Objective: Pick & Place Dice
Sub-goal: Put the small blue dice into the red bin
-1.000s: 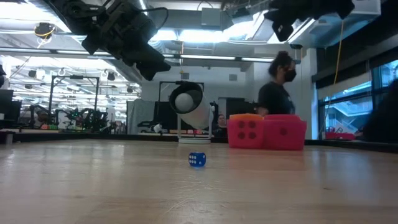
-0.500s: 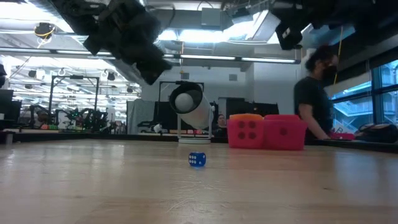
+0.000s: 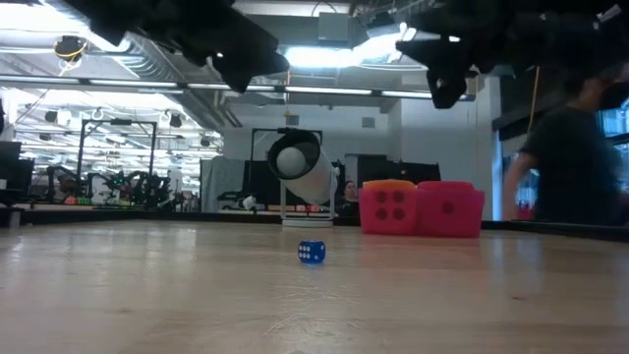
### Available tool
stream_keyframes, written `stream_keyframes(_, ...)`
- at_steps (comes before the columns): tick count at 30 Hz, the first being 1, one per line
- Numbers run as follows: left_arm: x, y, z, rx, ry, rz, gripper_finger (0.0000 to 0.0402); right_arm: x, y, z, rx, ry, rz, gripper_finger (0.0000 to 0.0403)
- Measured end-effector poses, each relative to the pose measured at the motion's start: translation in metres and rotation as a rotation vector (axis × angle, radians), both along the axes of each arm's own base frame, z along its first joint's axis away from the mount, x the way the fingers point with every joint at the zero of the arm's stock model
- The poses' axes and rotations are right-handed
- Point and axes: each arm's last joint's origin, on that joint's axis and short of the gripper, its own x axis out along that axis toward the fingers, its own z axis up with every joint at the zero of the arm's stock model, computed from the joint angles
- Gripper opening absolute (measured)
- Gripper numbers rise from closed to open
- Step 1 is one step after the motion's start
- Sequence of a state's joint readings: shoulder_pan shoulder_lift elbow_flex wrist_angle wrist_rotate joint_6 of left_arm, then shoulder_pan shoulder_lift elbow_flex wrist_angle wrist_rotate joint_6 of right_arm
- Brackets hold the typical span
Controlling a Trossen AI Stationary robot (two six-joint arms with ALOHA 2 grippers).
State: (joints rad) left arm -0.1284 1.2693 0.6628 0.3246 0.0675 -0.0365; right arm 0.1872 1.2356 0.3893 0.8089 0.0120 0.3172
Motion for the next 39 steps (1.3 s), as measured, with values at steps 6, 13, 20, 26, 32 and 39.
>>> stream_keyframes(6,0.001,-0.026,-0.015,0.023,0.073,-0.064,0.0157,0.003,0.021,-0.007,-0.004,-0.027,0.039,0.0139)
stream_keyframes(13,0.021,-0.051,-0.047,-0.013,0.075,-0.087,0.0157,0.003,0.041,-0.016,0.010,-0.024,-0.031,0.0139)
stream_keyframes(20,0.038,-0.067,-0.077,-0.002,0.096,-0.114,0.0157,0.001,0.053,-0.022,0.033,-0.007,-0.047,0.0139)
stream_keyframes(26,0.052,-0.070,-0.099,0.028,0.148,-0.080,0.0157,-0.002,0.058,-0.022,0.034,-0.007,-0.074,0.0139)
stream_keyframes(32,0.061,-0.070,-0.108,0.060,0.168,-0.079,0.0157,-0.003,0.059,-0.022,0.031,-0.002,-0.075,0.0139)
stream_keyframes(39,0.066,-0.070,-0.113,0.080,0.191,-0.081,0.0157,-0.002,0.059,-0.023,0.012,0.005,-0.075,0.0139)
